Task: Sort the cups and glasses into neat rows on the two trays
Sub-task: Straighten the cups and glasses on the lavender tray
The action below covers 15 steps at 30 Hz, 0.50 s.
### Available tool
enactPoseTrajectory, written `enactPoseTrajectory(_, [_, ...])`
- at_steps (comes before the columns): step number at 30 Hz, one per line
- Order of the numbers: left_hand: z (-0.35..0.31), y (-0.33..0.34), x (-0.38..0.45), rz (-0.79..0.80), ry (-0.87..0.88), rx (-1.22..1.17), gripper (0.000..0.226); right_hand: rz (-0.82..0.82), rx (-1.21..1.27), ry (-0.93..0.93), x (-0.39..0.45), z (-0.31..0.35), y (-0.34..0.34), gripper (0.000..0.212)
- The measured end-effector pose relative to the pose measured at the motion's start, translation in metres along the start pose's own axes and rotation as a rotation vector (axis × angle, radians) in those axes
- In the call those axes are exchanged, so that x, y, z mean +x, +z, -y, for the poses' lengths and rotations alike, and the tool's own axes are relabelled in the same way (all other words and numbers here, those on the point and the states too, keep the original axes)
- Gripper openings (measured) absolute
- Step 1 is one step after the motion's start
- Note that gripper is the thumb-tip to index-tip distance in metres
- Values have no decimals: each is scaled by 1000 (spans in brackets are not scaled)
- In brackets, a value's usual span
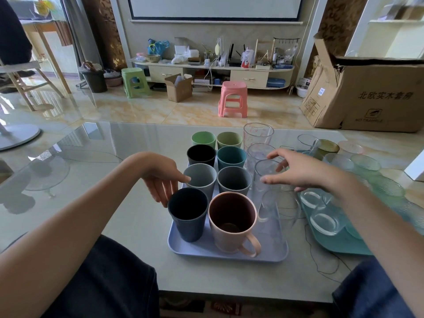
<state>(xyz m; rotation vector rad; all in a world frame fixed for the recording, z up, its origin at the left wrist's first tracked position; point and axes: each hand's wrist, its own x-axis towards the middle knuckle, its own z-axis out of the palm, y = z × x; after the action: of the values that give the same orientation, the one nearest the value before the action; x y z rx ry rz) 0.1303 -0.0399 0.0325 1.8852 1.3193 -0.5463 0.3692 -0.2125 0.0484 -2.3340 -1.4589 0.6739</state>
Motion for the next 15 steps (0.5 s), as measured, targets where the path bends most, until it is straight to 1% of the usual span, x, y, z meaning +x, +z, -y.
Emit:
enactPoseTrajectory(1, [1, -2, -1, -9, -3, -17, 57, -6, 71, 31, 1, -2, -5, 65])
enactPoseTrajectory(3, [3, -7, -1, -59, -3, -61, 57, -91, 163, 79, 5, -10, -14, 54])
enactPoseTrajectory(5, [6, -10, 1, -123, 9, -102, 54, -200, 206, 107, 11, -20, -19, 39])
enactPoseTrajectory(6, [6, -10, 3, -149, 16, -116, 52, -227, 205, 122, 14, -25, -19, 34])
enactPoseTrajectory(8, [6, -8, 6, -177, 24, -133, 49, -220, 187, 166, 22, -35, -16, 31])
enactPoseTrajectory(10, [6, -6, 8, -190, 35, -146, 45, -213, 234, 190, 30, -42, -11, 32])
enactPoseTrajectory(13, [4, -5, 11, -222, 69, -184, 43, -246, 379, 119, 43, -41, -4, 31])
enactPoseTrajectory(15, [3, -4, 12, -237, 92, -210, 41, -225, 476, 89, 48, -37, 4, 32])
